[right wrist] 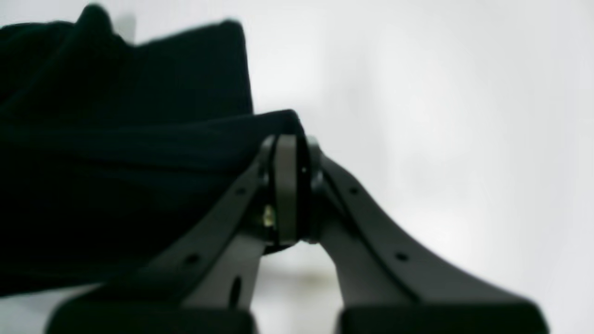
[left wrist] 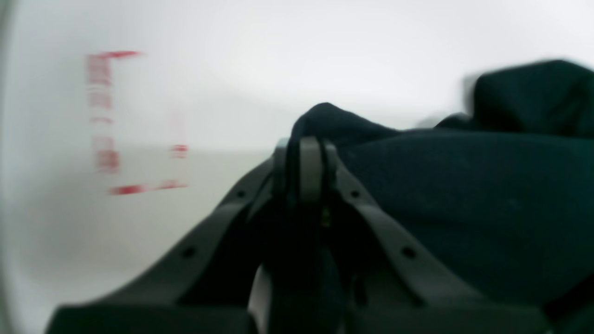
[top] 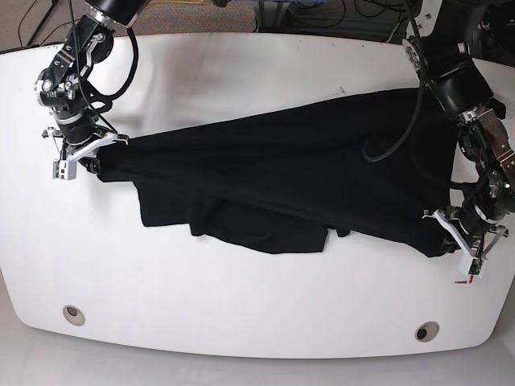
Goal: Layout the t-shirt on the table in an organized manner, then fold the t-shirt properly
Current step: 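Grasp the shirt corner with the left gripper and pull it outward, then lift the t-shirt with both grippers and lay it flat again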
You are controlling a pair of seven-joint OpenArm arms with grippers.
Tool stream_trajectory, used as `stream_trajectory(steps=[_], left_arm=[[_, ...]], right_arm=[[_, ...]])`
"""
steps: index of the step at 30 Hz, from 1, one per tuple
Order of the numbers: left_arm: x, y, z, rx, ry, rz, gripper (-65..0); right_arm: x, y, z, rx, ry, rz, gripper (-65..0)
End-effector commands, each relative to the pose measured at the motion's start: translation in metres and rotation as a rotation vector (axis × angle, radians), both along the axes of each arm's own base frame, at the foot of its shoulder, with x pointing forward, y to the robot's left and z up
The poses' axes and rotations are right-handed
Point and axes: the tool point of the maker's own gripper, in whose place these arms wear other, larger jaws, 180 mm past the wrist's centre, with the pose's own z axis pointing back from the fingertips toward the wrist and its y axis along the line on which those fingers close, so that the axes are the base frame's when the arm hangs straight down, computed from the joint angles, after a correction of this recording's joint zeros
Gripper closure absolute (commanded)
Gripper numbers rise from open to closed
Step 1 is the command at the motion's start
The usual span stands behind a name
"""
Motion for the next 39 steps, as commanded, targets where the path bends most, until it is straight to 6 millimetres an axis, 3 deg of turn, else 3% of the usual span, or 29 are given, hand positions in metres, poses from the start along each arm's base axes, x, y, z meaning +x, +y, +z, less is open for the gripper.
stream_trajectory(steps=[1,13,16,25,31,39], left_arm=[[0.007,0.001,0.045,0.056,-0.114,-0.016,0.0],[0.0,-0.005,0.125,0.202,-0.288,-0.015,0.0],[0.006,-0.003,0.147,0.209,-0.324,0.0,0.0],[0.02,0.002,0.239,0.195,-0.515,0.058,0.0],[0.02,0.004,0.306,0.164,-0.667,0.089,0.0],[0.021,0.008,0.378,0.12,-0.802,0.098,0.0]], right_arm=[[0.015,-0.009,0.023,-0.042,-0.067,-0.003,0.0],[0.065,-0.015,0.078,-0.127,-0.194,0.016,0.0],[0.083,-0.016,0.104,-0.164,-0.249,0.042,0.0],[0.134,-0.012,0.192,-0.278,-0.401,0.117,-0.2],[0.163,-0.025,0.27,-0.34,-0.489,0.106,-0.2],[0.19,-0.025,0.379,-0.429,-0.623,0.128,-0.3]])
